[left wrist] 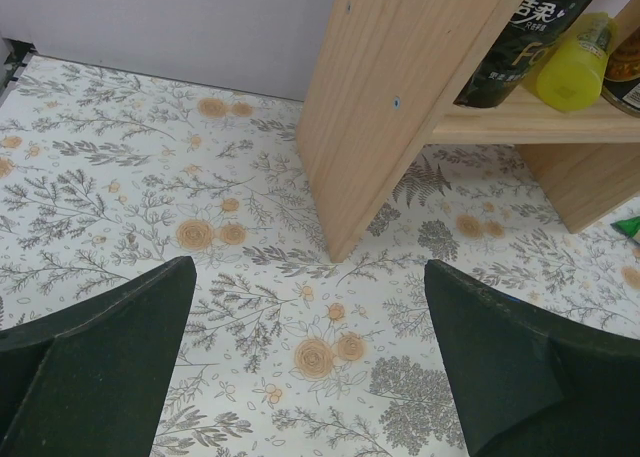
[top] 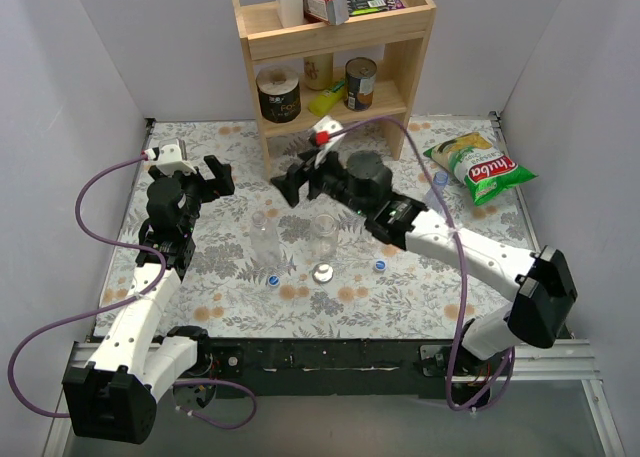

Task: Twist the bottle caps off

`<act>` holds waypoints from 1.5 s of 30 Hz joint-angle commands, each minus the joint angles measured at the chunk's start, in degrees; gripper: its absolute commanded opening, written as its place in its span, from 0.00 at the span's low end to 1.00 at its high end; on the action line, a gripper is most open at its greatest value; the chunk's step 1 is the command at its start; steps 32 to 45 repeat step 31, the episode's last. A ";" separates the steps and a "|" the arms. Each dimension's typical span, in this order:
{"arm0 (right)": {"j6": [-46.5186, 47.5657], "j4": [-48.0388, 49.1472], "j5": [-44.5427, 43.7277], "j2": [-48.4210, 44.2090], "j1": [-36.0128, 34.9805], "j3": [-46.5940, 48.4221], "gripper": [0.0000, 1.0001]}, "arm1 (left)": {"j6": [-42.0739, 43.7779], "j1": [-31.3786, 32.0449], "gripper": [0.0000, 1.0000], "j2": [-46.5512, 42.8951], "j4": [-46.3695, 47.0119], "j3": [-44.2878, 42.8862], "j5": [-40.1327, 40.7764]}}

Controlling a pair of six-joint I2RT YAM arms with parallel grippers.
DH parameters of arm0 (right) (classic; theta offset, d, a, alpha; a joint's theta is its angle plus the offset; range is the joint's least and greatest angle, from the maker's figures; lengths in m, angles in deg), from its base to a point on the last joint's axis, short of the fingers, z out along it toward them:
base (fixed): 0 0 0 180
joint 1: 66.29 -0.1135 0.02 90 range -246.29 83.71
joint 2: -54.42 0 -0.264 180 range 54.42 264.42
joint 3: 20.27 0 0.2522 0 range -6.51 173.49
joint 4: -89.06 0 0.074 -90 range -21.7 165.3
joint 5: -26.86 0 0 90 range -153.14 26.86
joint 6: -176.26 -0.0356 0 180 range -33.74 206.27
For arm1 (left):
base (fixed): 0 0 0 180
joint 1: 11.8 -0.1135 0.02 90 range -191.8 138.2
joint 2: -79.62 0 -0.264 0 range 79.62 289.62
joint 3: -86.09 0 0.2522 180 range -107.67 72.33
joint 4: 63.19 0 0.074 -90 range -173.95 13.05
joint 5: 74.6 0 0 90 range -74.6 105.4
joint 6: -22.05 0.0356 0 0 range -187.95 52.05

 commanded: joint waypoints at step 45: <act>-2.24 -16.73 -7.50 -33.26 44.56 -18.90 0.94 | -6.43 3.65 0.98 -3.22 0.49 -2.65 3.35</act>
